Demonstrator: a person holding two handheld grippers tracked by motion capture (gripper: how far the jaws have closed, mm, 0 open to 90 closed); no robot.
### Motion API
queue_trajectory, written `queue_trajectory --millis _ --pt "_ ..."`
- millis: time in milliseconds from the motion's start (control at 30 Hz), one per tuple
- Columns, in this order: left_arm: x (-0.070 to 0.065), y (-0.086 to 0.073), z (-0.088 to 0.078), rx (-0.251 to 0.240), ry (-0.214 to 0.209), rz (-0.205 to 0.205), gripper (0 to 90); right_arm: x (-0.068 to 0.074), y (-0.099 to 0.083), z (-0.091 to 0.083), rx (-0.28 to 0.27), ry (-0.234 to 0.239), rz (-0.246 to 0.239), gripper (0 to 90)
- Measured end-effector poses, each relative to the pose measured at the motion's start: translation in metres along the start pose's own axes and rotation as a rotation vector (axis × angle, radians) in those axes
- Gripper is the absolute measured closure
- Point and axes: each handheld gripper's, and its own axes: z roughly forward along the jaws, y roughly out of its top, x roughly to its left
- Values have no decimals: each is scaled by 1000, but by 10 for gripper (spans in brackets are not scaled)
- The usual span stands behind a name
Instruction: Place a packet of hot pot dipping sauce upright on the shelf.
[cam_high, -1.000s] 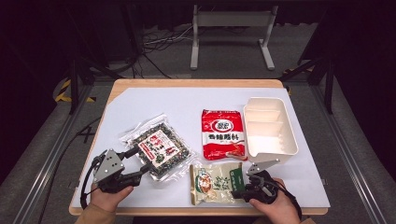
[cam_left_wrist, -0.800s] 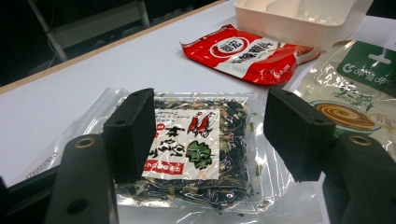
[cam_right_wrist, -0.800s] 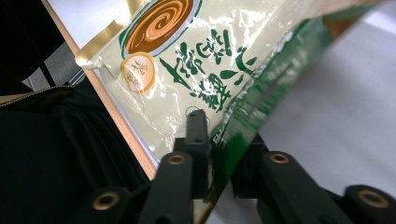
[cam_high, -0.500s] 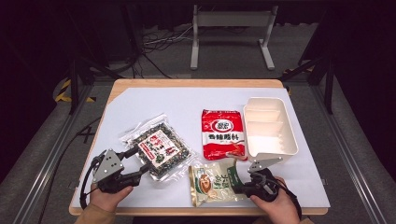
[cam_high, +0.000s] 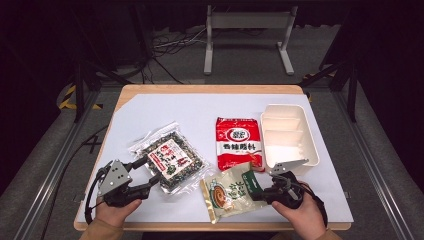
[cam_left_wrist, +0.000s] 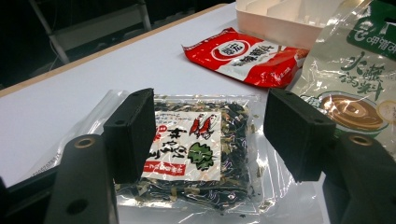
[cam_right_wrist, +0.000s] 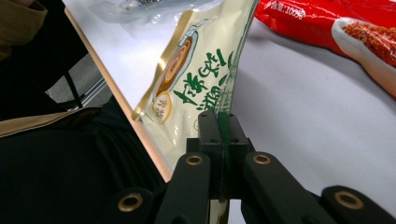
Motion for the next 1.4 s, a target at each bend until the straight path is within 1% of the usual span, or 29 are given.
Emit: queue_trajectory --millis 100,167,267,333,367,467,600,633,733,800,867,900,1000,1100,1167,1200,1233,1267,1300,1367,1400 --pt "0 0 0 -2 0 0 350 1 9 -5 24 13 -10 900" --pt "0 0 0 -2 0 3 351 2 14 -9 32 10 -25 900" --pt "0 0 -1 -3 2 4 351 4 20 -14 47 10 -32 900" --pt "0 1 -1 -4 2 3 351 5 25 -19 68 9 -39 900" --pt "0 0 -1 -4 2 3 351 5 27 -22 73 16 -45 900" --pt "0 1 -1 -3 2 5 351 6 31 -29 76 21 -59 900" --pt "-1 1 -1 -4 3 7 351 9 37 -38 84 14 -79 900" --pt "-1 1 -1 -6 1 1 350 10 40 -40 89 13 -86 900" --pt "-1 1 -2 -8 3 -2 351 15 51 -50 102 2 -117 900" --pt "0 1 -1 -5 3 -1 352 16 57 -54 111 -16 -130 900" --pt "-1 0 -1 -5 3 -2 352 16 59 -56 112 -16 -135 900" --pt "0 1 -1 -3 5 3 352 16 64 -60 118 -30 -141 900" --pt "0 0 -2 -3 5 -1 352 15 68 -63 120 -40 -152 900" --pt "0 0 -2 1 7 0 351 13 75 -66 122 -65 -166 900" --pt "1 0 -1 4 10 -1 351 11 80 -69 123 -73 -177 900" --pt "1 -1 -1 6 8 -4 350 11 82 -70 122 -81 -176 900" --pt "1 -1 -1 8 11 0 350 10 85 -73 122 -84 -181 900" --pt "2 -1 -1 8 8 -4 350 10 88 -75 123 -91 -191 900" --pt "2 -1 -1 8 8 -4 350 11 90 -76 122 -96 -192 900" --pt "2 -1 -1 8 11 -5 349 11 95 -78 130 -108 -220 900" --pt "2 -1 -1 8 11 -5 349 12 96 -79 134 -124 -233 900"
